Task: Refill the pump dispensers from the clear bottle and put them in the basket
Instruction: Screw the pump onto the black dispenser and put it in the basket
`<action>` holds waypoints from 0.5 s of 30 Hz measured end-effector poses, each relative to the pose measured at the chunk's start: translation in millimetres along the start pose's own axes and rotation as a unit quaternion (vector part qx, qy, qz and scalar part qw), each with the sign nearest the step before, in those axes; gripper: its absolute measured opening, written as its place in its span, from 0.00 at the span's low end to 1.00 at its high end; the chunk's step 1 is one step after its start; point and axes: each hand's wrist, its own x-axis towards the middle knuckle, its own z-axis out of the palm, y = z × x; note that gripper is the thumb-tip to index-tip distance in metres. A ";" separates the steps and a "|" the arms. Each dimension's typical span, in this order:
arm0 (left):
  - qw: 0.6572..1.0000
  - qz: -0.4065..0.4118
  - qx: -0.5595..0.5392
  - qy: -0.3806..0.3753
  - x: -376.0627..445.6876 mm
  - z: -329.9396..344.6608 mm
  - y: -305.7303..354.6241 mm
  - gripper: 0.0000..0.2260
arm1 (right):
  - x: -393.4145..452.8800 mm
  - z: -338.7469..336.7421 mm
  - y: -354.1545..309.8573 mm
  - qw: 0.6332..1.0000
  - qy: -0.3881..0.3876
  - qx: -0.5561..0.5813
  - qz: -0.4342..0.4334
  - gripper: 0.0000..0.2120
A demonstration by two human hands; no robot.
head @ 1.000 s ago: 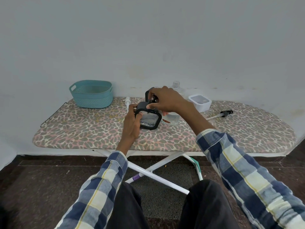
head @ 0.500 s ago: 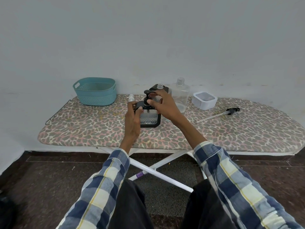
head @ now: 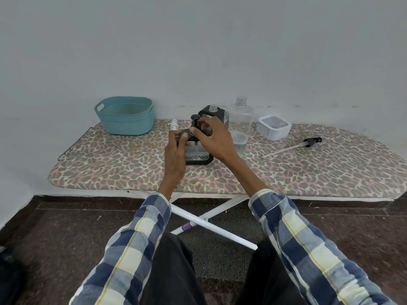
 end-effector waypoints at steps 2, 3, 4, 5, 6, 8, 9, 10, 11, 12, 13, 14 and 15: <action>1.000 0.001 -0.001 0.000 -1.1 0.3 1.2 0.20 | -0.5 -3.1 2.7 1.000 -0.019 0.012 0.009 0.16; 1.000 0.005 0.000 0.001 -2.1 0.5 2.6 0.20 | -0.6 -3.7 3.4 1.000 -0.017 0.023 0.012 0.15; 1.000 0.011 0.000 0.002 -3.3 0.5 4.2 0.20 | -0.7 -3.6 3.3 0.999 -0.007 0.027 0.015 0.13; 1.000 0.014 -0.002 0.004 -4.1 0.6 5.0 0.20 | -0.8 -2.7 2.6 1.000 0.005 0.023 0.018 0.13; 1.000 0.017 -0.007 0.003 -4.7 0.7 6.3 0.20 | -1.7 -1.0 1.8 1.000 0.020 0.011 0.021 0.16; 1.000 0.014 -0.009 0.006 -4.6 0.8 7.2 0.19 | -4.5 1.6 1.1 0.999 0.044 -0.013 0.023 0.20; 1.000 0.013 -0.008 0.008 -4.3 0.8 6.8 0.20 | -5.4 2.1 1.5 0.998 0.050 -0.016 0.019 0.20; 1.000 0.012 -0.006 0.008 -3.7 0.7 5.5 0.20 | -6.4 2.1 2.0 0.998 0.052 -0.015 0.014 0.19; 1.000 0.012 -0.002 0.006 -3.5 0.6 5.2 0.20 | -7.2 1.9 2.9 0.999 0.050 -0.014 0.008 0.17; 1.000 0.010 0.002 0.005 -3.0 0.5 4.8 0.20 | -8.0 1.2 3.2 0.999 0.045 -0.021 0.001 0.17; 1.000 0.008 0.005 0.005 -2.4 0.5 4.8 0.20 | -8.2 0.7 3.5 0.999 0.039 -0.034 -0.003 0.18; 1.000 0.005 0.008 0.005 -1.7 0.6 4.4 0.20 | -7.9 0.1 3.1 0.998 0.034 -0.048 -0.005 0.19; 1.000 0.002 0.009 0.006 -1.1 1.1 3.9 0.20 | -6.8 -0.2 1.9 0.998 0.027 -0.052 0.000 0.20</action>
